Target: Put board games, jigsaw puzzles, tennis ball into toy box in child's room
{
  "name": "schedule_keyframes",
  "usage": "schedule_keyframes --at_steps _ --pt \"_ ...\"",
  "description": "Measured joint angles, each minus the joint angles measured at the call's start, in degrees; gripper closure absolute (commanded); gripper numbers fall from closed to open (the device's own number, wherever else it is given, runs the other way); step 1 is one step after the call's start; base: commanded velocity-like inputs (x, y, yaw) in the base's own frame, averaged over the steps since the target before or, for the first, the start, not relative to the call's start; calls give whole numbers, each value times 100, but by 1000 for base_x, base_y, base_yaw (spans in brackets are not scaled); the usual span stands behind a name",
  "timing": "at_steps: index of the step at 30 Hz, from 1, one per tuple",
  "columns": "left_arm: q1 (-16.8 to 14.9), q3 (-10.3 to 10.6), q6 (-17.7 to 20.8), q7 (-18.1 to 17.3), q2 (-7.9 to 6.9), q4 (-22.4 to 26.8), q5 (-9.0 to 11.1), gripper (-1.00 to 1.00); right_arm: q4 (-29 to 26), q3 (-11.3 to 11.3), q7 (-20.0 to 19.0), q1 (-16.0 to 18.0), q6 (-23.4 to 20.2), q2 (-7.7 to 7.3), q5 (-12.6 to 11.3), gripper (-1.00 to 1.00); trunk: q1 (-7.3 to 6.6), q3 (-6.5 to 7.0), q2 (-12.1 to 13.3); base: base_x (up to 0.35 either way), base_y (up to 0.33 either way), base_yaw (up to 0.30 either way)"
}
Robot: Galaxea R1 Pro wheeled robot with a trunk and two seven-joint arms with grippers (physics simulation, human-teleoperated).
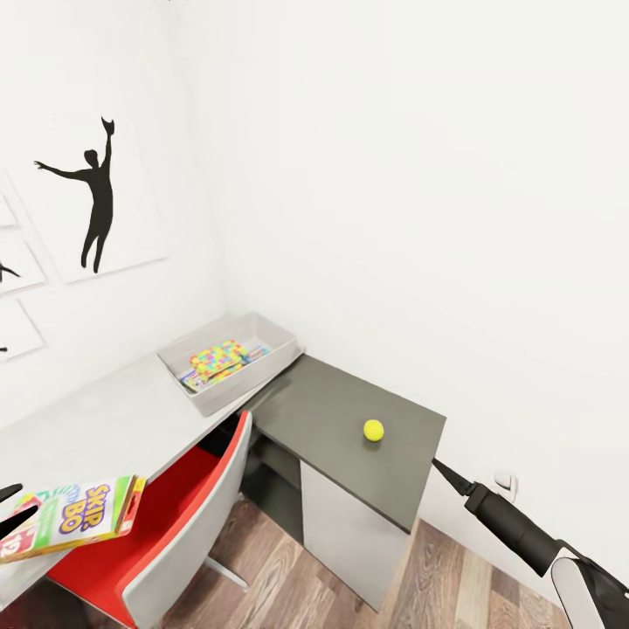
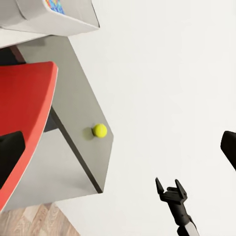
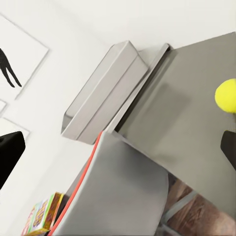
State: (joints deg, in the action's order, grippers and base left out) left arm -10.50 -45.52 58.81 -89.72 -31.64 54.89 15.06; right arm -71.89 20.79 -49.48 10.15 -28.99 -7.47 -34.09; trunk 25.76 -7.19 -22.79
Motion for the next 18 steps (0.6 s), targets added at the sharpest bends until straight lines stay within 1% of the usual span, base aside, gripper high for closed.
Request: schedule_keyframes --at_steps 14,16,18 --pt "0 -2 0 0 11 -7 -19 -100 0 -2 12 0 0 7 0 -100 -1 0 0 -20 10 0" --pt "0 1 0 0 18 -9 -43 -100 0 -3 13 0 0 7 0 -100 -1 0 0 -2 1 0" --pt "-4 2 0 0 31 -11 -107 -100 0 -6 13 0 0 8 2 -100 -1 0 0 -1 0 0"
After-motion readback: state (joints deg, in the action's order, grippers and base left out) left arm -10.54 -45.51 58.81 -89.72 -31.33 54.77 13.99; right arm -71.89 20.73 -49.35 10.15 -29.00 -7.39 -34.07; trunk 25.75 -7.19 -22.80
